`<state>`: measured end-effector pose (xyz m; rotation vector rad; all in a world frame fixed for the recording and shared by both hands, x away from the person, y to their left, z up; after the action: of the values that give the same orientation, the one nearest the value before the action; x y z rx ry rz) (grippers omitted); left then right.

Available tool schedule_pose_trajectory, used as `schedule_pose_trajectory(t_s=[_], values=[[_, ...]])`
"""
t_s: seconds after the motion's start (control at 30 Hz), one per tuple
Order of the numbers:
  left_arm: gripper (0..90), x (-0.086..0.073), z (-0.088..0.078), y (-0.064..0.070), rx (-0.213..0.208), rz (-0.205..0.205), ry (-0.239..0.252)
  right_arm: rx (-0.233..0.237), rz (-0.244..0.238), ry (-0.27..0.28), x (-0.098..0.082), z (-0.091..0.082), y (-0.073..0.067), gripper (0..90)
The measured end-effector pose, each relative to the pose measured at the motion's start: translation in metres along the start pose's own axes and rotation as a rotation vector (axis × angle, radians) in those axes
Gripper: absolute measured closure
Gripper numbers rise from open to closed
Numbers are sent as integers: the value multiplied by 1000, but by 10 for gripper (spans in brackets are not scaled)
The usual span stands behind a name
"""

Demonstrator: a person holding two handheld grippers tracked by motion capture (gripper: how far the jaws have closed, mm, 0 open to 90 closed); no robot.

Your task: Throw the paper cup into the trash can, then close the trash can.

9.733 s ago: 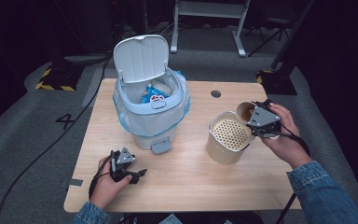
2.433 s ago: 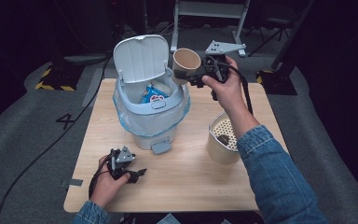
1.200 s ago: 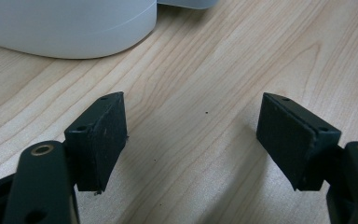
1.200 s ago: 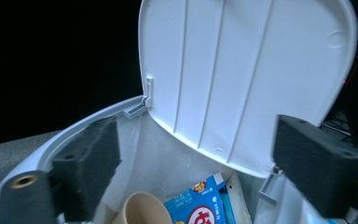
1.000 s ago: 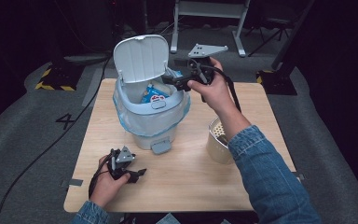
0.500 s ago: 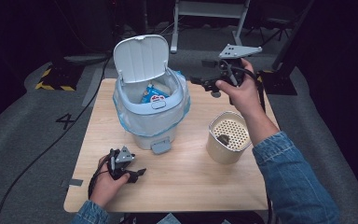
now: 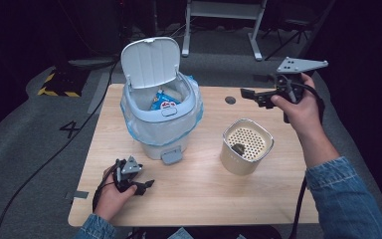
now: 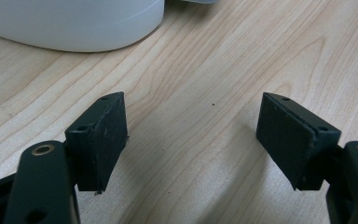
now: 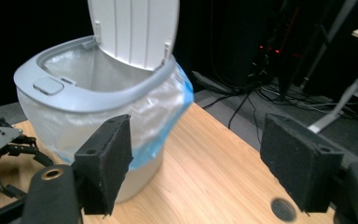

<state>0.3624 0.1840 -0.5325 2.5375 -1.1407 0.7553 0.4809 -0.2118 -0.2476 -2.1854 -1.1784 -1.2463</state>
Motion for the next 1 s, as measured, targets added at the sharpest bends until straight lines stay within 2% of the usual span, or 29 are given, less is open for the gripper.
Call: schedule_pose_trajectory(t_s=[0.27,0.53,0.8,1.0], values=[[250,0,0,0,0,1,0,-35,13,-39,-32,-33,11,257],[250,0,0,0,0,0,0,-47,15,-62,-64,-56,6,258],[250,0,0,0,1,-1,0,-54,21,-97,-103,-62,0,255],[249,-1,-1,-1,7,-8,0,-56,58,-141,-135,-58,0,256]])
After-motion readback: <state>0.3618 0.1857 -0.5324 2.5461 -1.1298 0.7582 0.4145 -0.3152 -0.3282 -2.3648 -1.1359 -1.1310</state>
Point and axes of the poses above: each handheld gripper's, and its own axes: z roughly forward along the jaws, x roughly out of its top, y roughly to its right, the point moved 4 cm from there along z, roughly forward along the jaws, and after that the axes turned 11 degrees about -y, right-handed, at the moved point
